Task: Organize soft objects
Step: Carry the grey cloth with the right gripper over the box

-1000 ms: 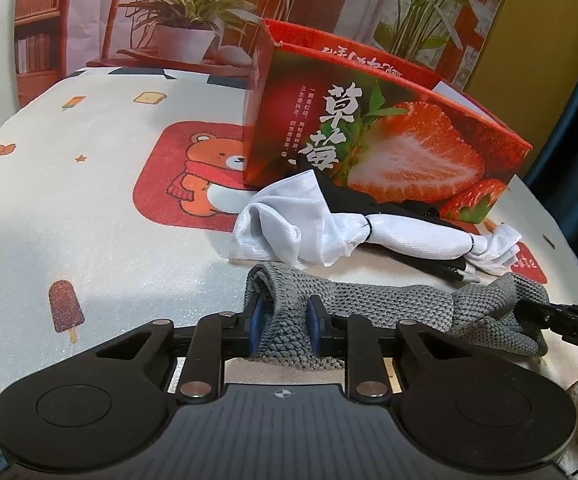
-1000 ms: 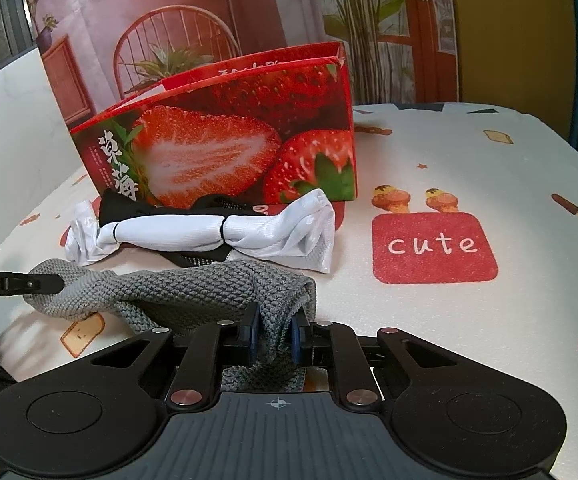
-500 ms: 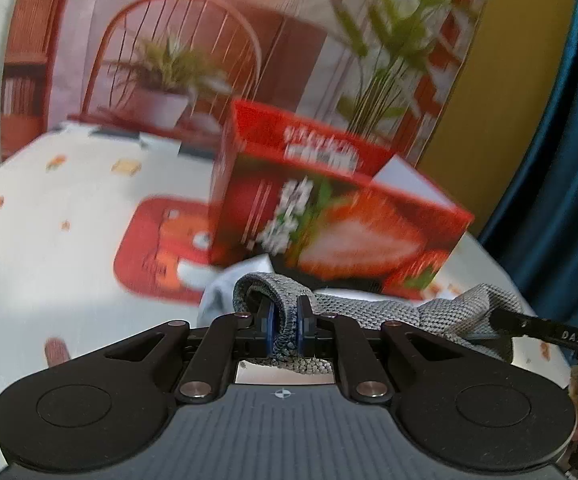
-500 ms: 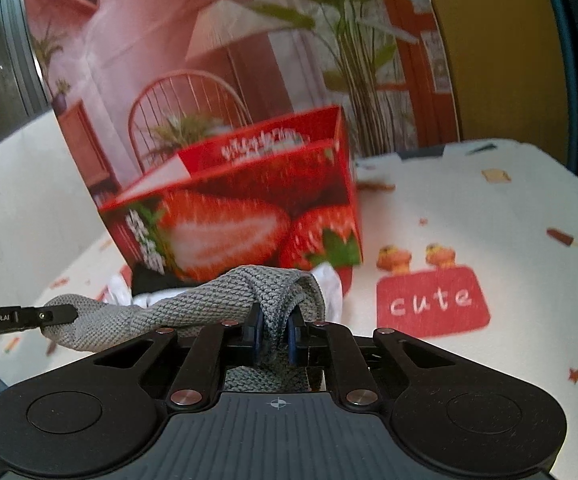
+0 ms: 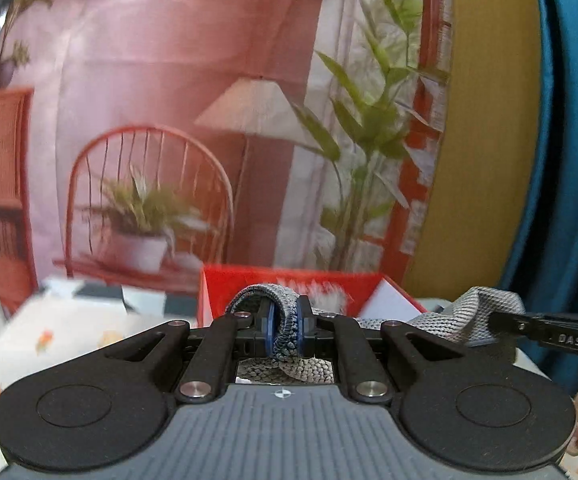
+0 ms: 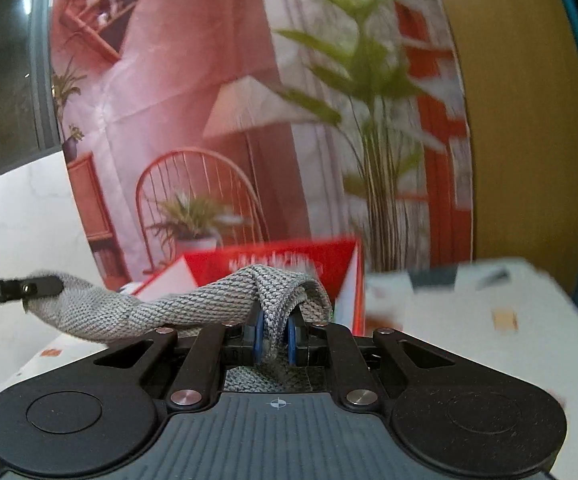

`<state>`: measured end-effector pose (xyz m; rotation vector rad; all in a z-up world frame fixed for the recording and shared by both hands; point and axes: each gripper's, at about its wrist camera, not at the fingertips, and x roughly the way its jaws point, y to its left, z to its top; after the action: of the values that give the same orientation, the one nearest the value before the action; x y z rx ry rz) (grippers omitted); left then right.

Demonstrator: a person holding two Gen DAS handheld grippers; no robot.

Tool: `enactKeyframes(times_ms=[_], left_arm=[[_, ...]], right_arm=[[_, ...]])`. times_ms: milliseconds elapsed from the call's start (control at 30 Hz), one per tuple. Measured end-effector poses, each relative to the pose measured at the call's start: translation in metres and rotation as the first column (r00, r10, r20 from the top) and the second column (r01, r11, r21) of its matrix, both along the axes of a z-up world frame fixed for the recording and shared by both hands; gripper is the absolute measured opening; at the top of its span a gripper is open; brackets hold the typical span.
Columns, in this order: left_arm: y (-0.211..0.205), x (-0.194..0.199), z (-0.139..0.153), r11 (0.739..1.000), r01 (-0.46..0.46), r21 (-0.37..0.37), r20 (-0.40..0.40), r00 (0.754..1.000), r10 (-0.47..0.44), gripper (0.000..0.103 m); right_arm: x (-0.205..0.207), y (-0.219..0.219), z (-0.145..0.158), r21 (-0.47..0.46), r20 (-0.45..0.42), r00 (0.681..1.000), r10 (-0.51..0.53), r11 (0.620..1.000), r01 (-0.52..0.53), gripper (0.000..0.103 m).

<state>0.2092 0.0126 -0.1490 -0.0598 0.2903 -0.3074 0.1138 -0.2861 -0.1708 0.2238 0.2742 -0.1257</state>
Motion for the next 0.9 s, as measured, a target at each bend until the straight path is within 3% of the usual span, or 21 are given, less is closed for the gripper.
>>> enactKeyframes(times_ms=[167,333,500,667,800,867,900], left_arm=[[-0.027,0.045,0.006,0.993,-0.040,0.110,-0.013,0.999,0.042,0.011],[-0.039,0.075,-0.014,0.985,-0.026,0.169,-0.138,0.989,0.050,0.011],[-0.038,0.091,-0.034,0.983,-0.006,0.181,-0.251,0.967,0.052,0.011],[-0.033,0.103,-0.042,0.996,-0.004,0.087,-0.336,0.941,0.033,0.011],[-0.047,0.102,-0.044,0.983,0.022,0.184,-0.311,0.950,0.037,0.013],[-0.047,0.099,-0.042,0.982,0.039,0.186,-0.299,0.954,0.019,0.022],[-0.045,0.098,-0.040,0.982,0.044,0.182,-0.291,0.957,0.011,0.036]], right_arm=[[0.052,-0.006,0.016,-0.104,-0.003,0.999,-0.039,0.994,0.038,0.011],[0.091,-0.007,0.000,-0.165,-0.074,0.997,-0.028,0.986,0.016,0.011],[0.107,-0.007,-0.019,-0.124,-0.165,0.986,-0.001,0.992,-0.020,0.011],[0.114,-0.001,-0.033,-0.099,-0.214,0.977,0.014,0.994,-0.036,0.011],[0.117,0.002,-0.037,-0.081,-0.233,0.972,0.014,0.996,-0.034,0.012],[0.115,0.004,-0.037,-0.094,-0.234,0.972,0.011,0.995,-0.034,0.017],[0.113,0.005,-0.037,-0.104,-0.232,0.973,0.008,0.994,-0.033,0.022]])
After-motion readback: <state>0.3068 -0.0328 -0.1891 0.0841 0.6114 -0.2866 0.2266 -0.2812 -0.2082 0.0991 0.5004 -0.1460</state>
